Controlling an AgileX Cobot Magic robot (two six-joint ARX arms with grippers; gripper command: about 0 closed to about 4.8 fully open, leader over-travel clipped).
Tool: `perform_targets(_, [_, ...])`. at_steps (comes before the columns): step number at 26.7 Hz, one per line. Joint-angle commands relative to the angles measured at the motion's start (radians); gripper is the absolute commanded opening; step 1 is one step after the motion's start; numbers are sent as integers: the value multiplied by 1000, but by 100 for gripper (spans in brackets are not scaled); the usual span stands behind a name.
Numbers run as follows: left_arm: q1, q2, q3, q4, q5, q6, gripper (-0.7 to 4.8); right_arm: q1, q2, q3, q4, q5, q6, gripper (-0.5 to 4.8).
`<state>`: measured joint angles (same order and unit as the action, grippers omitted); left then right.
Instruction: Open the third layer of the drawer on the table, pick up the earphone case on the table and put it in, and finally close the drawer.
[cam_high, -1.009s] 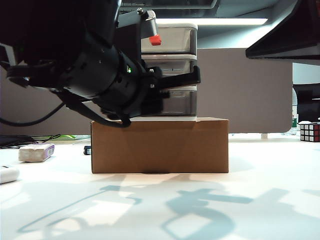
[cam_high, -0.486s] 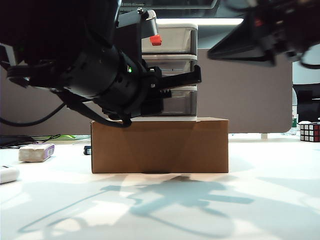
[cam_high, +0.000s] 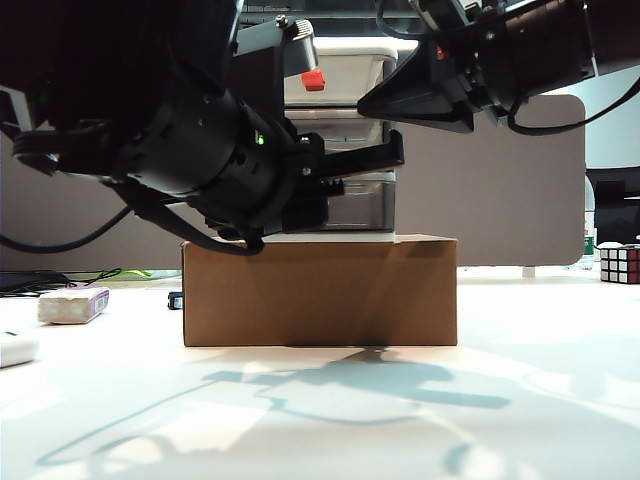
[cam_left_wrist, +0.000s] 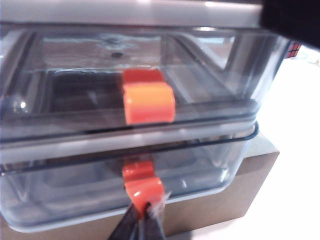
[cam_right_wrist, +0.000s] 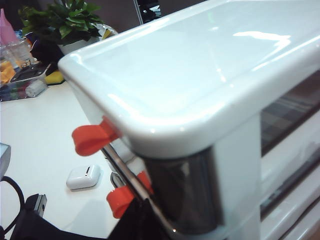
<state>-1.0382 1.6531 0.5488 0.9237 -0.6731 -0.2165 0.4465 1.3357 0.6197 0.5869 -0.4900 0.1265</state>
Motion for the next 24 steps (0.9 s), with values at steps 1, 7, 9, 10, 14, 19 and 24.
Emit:
perform_targets(1, [-15, 0, 4, 8, 4, 3, -6, 2, -2, 6, 23, -3, 1, -5])
perform_targets(7, [-21, 0, 4, 5, 4, 3, 130, 2, -2, 6, 23, -37, 2, -5])
perform_targets(9, [-20, 0, 4, 7, 4, 0, 130, 2, -2, 6, 19, -37, 2, -5])
perform_targets(10, [-19, 0, 4, 10, 4, 0, 130, 2, -2, 6, 18, -37, 2, -5])
perform_targets(14, [-6, 0, 5, 26, 8, 0, 130, 2, -2, 6, 16, -37, 1, -5])
perform_targets(19, [24, 0, 19, 50, 49, 0, 130, 2, -2, 6, 16, -37, 1, -5])
perform_targets(24, [38, 6, 48, 32, 53, 3, 129, 2, -2, 6, 16, -37, 1, -5])
